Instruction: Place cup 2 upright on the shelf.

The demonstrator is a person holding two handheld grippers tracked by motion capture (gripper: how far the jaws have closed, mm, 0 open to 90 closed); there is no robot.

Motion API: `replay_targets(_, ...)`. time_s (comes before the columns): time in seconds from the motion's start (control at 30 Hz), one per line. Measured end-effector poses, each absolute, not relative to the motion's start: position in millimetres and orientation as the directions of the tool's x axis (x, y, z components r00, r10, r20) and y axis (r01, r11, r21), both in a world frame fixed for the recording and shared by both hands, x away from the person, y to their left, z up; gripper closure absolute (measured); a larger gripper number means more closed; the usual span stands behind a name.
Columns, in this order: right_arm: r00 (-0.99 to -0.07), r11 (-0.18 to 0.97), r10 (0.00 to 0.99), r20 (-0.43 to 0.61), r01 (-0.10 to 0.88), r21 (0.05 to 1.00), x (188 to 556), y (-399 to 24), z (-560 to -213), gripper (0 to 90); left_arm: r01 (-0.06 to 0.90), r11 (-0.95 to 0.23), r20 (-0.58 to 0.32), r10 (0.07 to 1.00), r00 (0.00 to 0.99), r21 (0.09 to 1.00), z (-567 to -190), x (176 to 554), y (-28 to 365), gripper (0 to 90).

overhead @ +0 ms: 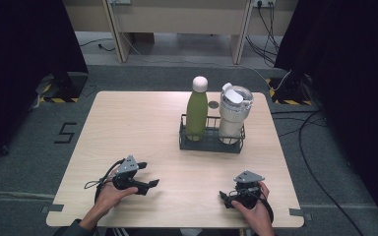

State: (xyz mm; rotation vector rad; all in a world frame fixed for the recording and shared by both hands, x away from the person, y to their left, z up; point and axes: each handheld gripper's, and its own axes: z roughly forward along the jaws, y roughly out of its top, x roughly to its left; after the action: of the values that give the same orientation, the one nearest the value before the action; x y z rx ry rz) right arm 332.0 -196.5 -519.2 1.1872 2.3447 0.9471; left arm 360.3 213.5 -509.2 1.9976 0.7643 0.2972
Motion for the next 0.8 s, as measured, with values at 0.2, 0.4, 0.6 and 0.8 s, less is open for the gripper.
replay_targets(0.2, -0.59, 0.427, 0.808, -0.007, 0.576, 0.697, 332, -196, -519, 0.5, 0.394, -0.371, -0.09, 0.622, 0.778, 0.841, -511, 356, 214, 14.7)
replay_targets(0.4, -0.59, 0.427, 0.808, -0.007, 0.576, 0.697, 332, -196, -519, 0.5, 0.397, -0.384, -0.082, 0.624, 0.777, 0.834, -513, 351, 217, 14.8)
replay_targets(0.6, -0.59, 0.427, 0.808, -0.007, 0.576, 0.697, 332, -196, -519, 0.5, 0.413, -0.396, -0.084, 0.63, 0.772, 0.82, -518, 349, 221, 14.7)
replay_targets(0.8, -0.59, 0.427, 0.808, -0.007, 0.577, 0.697, 332, -196, -519, 0.5, 0.42, -0.418, -0.08, 0.625, 0.776, 0.806, -519, 345, 221, 14.8)
